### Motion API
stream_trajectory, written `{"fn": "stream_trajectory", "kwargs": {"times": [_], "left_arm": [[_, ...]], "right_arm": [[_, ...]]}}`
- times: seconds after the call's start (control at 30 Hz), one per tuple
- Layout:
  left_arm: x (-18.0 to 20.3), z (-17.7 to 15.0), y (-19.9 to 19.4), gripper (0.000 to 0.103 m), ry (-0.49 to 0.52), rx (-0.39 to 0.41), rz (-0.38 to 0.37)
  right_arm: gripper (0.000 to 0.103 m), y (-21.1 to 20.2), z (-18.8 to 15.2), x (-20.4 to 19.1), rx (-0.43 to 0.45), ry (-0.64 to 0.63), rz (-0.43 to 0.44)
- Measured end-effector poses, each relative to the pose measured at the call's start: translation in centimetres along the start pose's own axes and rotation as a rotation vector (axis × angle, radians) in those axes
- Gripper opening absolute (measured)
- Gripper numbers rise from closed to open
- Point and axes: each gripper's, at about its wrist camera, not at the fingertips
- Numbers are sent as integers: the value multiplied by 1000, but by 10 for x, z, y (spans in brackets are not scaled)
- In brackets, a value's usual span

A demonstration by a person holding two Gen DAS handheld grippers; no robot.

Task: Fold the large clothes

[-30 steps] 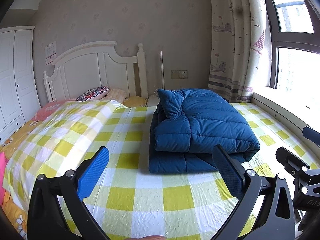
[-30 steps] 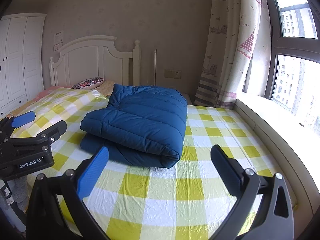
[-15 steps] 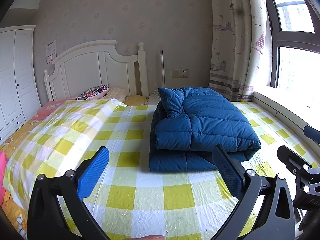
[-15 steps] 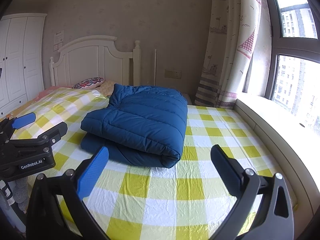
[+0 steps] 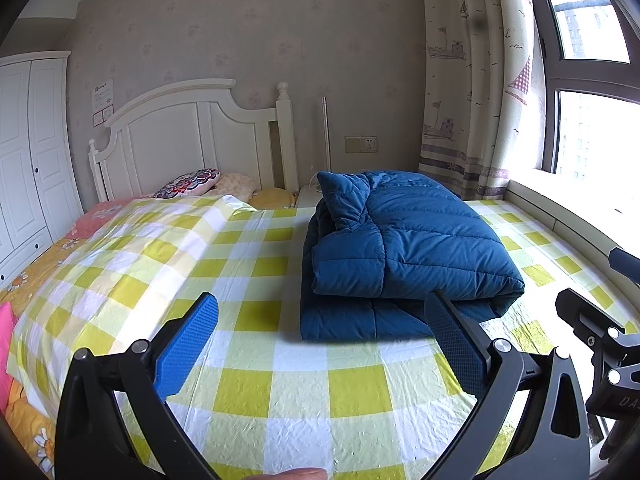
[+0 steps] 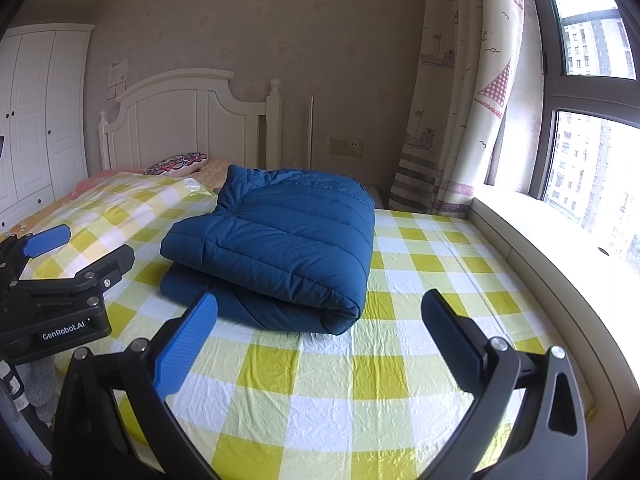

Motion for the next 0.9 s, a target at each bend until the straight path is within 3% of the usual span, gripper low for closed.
{"fn": "stream_trajectory", "kwargs": {"times": [0.9], "left_arm": [[1,-2,-1,99,15,0,-9]], "right_arm": [[101,7,-5,2,-15,-16,22]]}}
Point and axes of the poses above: each gripper's, at about its wrist camera, not at the fingertips, and y roughly the way its jaws point, x to its right, z to its top, and after that the axes turned 10 degrees about -y, right-handed
